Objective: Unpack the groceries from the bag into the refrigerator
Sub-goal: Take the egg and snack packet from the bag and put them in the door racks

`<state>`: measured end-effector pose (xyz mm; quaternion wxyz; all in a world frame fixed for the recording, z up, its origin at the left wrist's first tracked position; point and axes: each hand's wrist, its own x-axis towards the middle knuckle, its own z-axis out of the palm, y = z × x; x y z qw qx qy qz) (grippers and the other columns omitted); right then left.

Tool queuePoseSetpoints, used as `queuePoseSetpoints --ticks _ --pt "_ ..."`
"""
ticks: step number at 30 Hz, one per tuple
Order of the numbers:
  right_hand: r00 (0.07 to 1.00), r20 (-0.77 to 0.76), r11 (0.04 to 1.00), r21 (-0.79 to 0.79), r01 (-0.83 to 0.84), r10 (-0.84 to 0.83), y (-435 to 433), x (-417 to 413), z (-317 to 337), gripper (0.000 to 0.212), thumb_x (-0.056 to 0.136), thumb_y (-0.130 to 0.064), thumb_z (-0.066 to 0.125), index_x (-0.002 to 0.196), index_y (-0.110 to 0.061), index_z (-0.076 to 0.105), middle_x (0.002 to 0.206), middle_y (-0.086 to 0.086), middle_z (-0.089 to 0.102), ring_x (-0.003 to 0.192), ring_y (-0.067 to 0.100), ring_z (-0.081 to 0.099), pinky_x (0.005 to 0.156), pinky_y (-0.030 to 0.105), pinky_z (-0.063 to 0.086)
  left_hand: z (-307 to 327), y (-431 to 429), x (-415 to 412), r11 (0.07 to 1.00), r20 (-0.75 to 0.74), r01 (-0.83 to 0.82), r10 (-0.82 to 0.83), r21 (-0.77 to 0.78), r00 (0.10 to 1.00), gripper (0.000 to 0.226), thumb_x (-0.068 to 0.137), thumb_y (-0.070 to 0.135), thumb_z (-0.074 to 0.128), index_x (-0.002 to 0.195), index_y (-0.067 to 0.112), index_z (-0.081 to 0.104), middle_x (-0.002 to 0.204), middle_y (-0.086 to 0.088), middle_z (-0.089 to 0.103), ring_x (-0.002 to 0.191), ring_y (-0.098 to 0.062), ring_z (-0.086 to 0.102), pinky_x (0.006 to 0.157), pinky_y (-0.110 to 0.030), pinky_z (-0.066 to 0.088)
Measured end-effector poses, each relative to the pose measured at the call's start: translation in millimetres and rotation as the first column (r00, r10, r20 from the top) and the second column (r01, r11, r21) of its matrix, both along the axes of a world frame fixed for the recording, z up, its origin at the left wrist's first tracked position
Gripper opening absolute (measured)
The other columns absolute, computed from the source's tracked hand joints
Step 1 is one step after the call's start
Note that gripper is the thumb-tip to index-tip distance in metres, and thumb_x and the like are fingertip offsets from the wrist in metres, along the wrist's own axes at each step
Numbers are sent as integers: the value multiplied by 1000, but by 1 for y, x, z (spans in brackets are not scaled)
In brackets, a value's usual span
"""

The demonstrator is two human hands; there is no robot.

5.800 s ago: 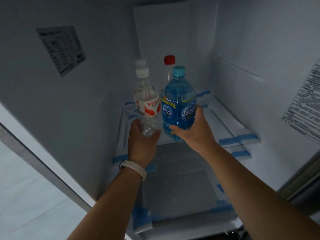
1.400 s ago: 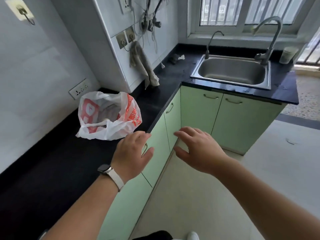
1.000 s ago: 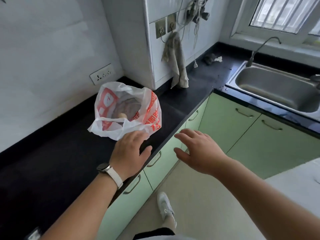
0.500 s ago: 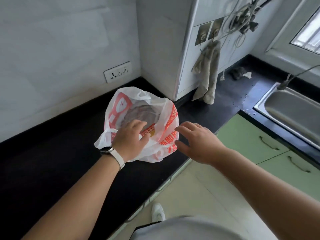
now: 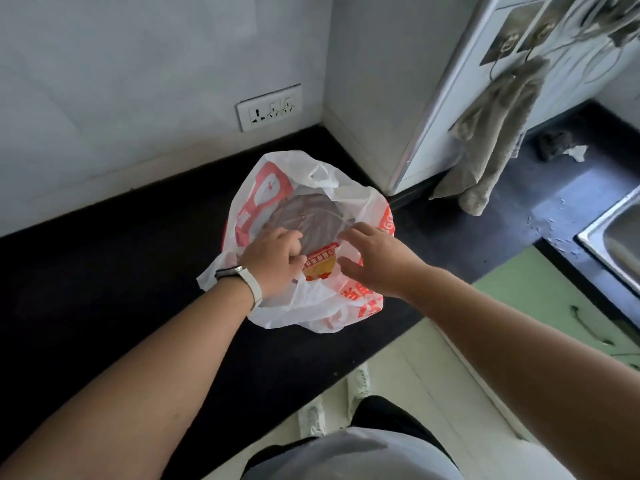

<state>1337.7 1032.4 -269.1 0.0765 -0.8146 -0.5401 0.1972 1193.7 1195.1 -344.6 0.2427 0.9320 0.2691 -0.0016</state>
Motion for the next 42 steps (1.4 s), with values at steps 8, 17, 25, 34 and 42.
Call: queuePoseSetpoints --ticks 8,17,25,34,42 --pt "998 -22 994 -97 -58 56 60 31 -54 53 93 -37 58 142 -25 42 144 -1 45 118 21 52 80 28 45 -27 17 10 999 -107 -31 32 16 994 32 93 29 61 124 26 54 128 3 53 114 -21 54 91 -34 49" --pt "994 -97 965 -260 31 -58 73 46 -89 56 90 -30 62 142 -23 42 129 4 51 95 19 54 82 36 56 -43 25 17 998 -139 -36 43 51 989 44 91 30 63 133 26 49 130 -3 52 110 -25 56 87 -41 54" --pt "983 -106 941 -322 109 -150 64 48 -107 45 89 -35 59 130 -20 46 94 -2 57 77 15 58 66 31 57 -52 27 29 997 -122 -56 61 48 991 44 90 21 65 133 17 55 128 -9 55 113 -30 54 93 -40 48" --pt "962 -179 888 -447 107 -206 57 52 -112 43 81 -47 71 113 -19 64 86 -3 61 72 11 56 55 21 42 -65 25 31 989 -93 -147 148 9 985 45 83 17 68 125 22 53 120 -6 61 108 -29 57 85 -39 48" --pt "934 -276 879 -471 76 -229 53 40 -113 48 84 -38 72 125 -18 58 88 -3 57 75 12 56 69 24 48 -65 17 29 983 -30 -185 184 0 982 41 81 12 68 120 18 56 114 -5 64 104 -28 60 85 -40 50"
